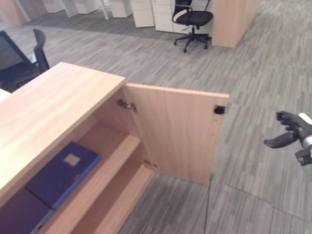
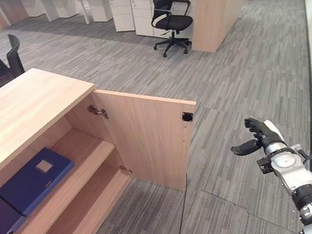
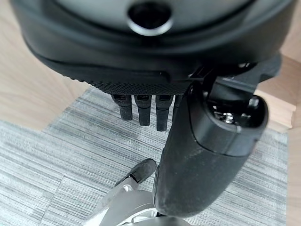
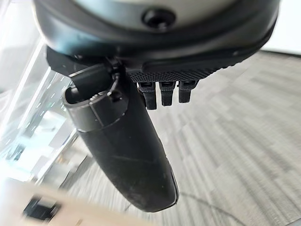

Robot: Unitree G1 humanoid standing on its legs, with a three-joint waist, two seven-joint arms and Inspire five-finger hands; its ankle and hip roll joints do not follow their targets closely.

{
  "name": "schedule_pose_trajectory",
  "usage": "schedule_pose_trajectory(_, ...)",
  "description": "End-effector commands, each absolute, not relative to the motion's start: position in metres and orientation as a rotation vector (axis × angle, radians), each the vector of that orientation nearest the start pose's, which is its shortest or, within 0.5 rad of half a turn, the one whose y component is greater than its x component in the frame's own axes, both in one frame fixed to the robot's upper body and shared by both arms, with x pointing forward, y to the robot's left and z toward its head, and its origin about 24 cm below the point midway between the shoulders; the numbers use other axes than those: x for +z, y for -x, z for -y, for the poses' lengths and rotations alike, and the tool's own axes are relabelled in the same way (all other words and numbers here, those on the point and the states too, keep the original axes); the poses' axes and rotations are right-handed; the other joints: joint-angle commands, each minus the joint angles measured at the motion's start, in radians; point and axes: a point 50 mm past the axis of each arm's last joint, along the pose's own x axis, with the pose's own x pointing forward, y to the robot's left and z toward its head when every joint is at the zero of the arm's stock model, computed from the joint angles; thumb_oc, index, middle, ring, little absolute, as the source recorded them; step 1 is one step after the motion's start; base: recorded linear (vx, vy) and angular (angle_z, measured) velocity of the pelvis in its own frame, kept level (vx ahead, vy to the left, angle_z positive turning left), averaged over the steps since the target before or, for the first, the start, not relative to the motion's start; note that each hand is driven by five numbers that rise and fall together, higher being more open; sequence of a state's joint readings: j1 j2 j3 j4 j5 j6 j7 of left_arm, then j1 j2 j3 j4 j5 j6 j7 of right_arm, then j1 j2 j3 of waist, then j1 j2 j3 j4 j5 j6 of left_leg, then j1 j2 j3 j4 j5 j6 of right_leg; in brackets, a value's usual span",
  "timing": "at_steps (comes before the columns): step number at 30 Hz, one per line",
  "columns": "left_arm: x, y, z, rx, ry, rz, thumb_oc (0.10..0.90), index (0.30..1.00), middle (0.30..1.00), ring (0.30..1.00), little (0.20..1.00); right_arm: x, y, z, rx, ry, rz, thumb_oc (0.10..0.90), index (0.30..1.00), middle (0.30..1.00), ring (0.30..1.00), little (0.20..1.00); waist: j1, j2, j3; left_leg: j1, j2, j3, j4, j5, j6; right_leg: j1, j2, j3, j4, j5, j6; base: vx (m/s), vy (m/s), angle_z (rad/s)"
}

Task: Put the empty folder in the office cabinet

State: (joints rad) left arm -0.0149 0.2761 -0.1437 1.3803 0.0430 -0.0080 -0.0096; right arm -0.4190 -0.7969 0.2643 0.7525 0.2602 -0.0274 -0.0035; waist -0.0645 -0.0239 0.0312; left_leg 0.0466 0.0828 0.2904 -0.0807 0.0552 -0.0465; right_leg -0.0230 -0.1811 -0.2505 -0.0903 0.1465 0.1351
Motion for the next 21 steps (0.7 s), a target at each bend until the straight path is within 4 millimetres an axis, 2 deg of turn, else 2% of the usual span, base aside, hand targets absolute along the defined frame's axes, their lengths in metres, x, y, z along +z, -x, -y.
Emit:
schedule_pose_trajectory(1, -0.163, -0.035, -0.266, 0.035, -0.373, -1.465, 0.8, 0.9, 0.9, 0.9, 0.9, 0.132, -0.342, 0.327, -0.206, 0.536, -0.055, 0.8, 0.9, 0.9, 0.9, 0.9, 0.02, -0.069, -0.03, 0.035, -0.005, -0.032, -0.007, -0.093, -0.014, -0.039, 0.036, 0.057, 0.003, -0.051, 0.032, 0.02, -0.023, 0.07)
schedule_pose_trajectory(6, -0.164, -0.033, -0.263, 0.022, -0.362, -1.466, 0.8, 0.9, 0.9, 0.9, 0.9, 0.149, -0.359, 0.316, -0.193, 0.496, -0.028, 0.8, 0.9, 0.9, 0.9, 0.9, 0.042, -0.064, -0.026, 0.027, -0.002, -0.044, -0.007, -0.088, -0.017, -0.035, 0.039, 0.048, 0.003, -0.057, 0.027, 0.01, -0.017, 0.09)
schedule_pose_trajectory(8, -0.164, -0.032, -0.263, 0.024, -0.362, -1.463, 0.8, 0.9, 0.9, 0.9, 0.9, 0.165, -0.369, 0.312, -0.203, 0.484, -0.001, 0.8, 0.9, 0.9, 0.9, 0.9, 0.054, -0.061, -0.021, 0.019, 0.0, -0.054, -0.007, -0.083, -0.02, -0.036, 0.038, 0.039, 0.003, -0.056, 0.026, 0.01, -0.023, 0.08)
schedule_pose_trajectory(9, -0.164, -0.032, -0.263, 0.024, -0.361, -1.462, 0.8, 0.9, 0.9, 0.9, 0.9, 0.165, -0.369, 0.312, -0.202, 0.485, 0.0, 0.8, 0.9, 0.9, 0.9, 0.9, 0.053, -0.06, -0.02, 0.019, 0.0, -0.054, -0.007, -0.083, -0.02, -0.036, 0.038, 0.038, 0.003, -0.056, 0.026, 0.0, -0.017, 0.12)
schedule_pose_trajectory(13, -0.164, -0.034, -0.262, 0.025, -0.354, -1.45, 0.8, 0.9, 0.9, 0.9, 0.9, 0.188, -0.381, 0.305, -0.217, 0.458, 0.038, 0.8, 0.9, 0.9, 0.9, 0.9, 0.074, -0.054, -0.006, -0.002, 0.001, -0.074, -0.007, -0.072, -0.024, -0.042, 0.034, 0.024, 0.003, -0.053, 0.025, -0.01, -0.017, 0.18)
schedule_pose_trajectory(17, -0.165, -0.034, -0.261, 0.021, -0.351, -1.45, 0.8, 0.9, 0.9, 0.9, 0.9, 0.194, -0.387, 0.296, -0.198, 0.462, 0.048, 0.8, 0.9, 0.9, 0.9, 0.9, 0.081, -0.05, -0.003, -0.01, -0.001, -0.083, -0.007, -0.067, -0.026, -0.042, 0.035, 0.017, 0.003, -0.053, 0.023, 0.0, -0.006, 0.1)
schedule_pose_trajectory(20, -0.166, -0.034, -0.257, 0.006, -0.342, -1.447, 0.8, 0.9, 0.9, 0.9, 0.9, 0.191, -0.395, 0.27, -0.114, 0.411, 0.069, 0.8, 0.9, 0.9, 0.9, 0.9, 0.09, -0.045, 0.0, -0.016, -0.001, -0.091, -0.007, -0.063, -0.027, -0.039, 0.038, 0.011, 0.003, -0.059, 0.019, 0.0, -0.001, 0.02)
schedule_pose_trajectory(21, -0.166, -0.034, -0.257, 0.007, -0.342, -1.447, 0.8, 0.9, 0.9, 0.9, 0.9, 0.191, -0.395, 0.27, -0.114, 0.411, 0.069, 0.8, 0.9, 0.9, 0.9, 0.9, 0.089, -0.046, 0.0, -0.016, -0.001, -0.091, -0.007, -0.063, -0.027, -0.039, 0.038, 0.01, 0.003, -0.059, 0.019, 0.0, 0.0, 0.0)
